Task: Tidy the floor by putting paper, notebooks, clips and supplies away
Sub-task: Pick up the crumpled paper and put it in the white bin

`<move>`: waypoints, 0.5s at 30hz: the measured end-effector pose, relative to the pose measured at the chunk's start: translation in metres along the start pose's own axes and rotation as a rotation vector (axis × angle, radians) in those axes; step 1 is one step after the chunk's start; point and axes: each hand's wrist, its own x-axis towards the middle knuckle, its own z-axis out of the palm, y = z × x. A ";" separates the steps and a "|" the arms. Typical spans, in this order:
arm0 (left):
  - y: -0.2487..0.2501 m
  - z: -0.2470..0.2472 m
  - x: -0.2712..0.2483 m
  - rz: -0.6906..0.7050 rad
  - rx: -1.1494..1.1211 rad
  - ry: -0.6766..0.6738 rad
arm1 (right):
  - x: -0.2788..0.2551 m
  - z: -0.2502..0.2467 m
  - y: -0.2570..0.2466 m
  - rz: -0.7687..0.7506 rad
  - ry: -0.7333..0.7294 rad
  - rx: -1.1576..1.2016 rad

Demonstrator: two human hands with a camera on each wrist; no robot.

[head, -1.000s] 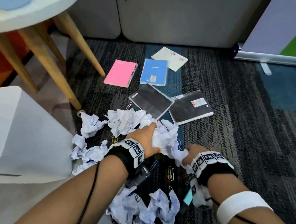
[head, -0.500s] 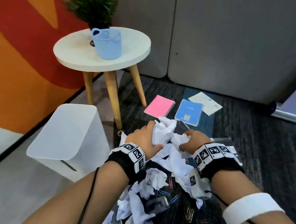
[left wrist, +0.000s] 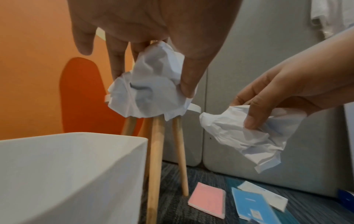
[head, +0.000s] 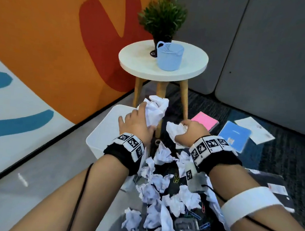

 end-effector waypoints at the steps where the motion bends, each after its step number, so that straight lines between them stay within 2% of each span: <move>1: -0.009 -0.002 0.002 -0.032 -0.008 0.005 | 0.002 0.002 -0.008 -0.013 0.001 0.000; 8: -0.058 0.002 0.002 -0.167 -0.017 -0.013 | 0.014 0.015 -0.046 -0.078 -0.038 -0.011; 11: -0.065 0.009 -0.003 -0.108 -0.014 -0.081 | 0.017 0.019 -0.056 -0.101 -0.046 0.029; 15: -0.057 0.016 -0.008 0.066 -0.121 -0.178 | 0.018 0.022 -0.072 -0.164 -0.030 0.121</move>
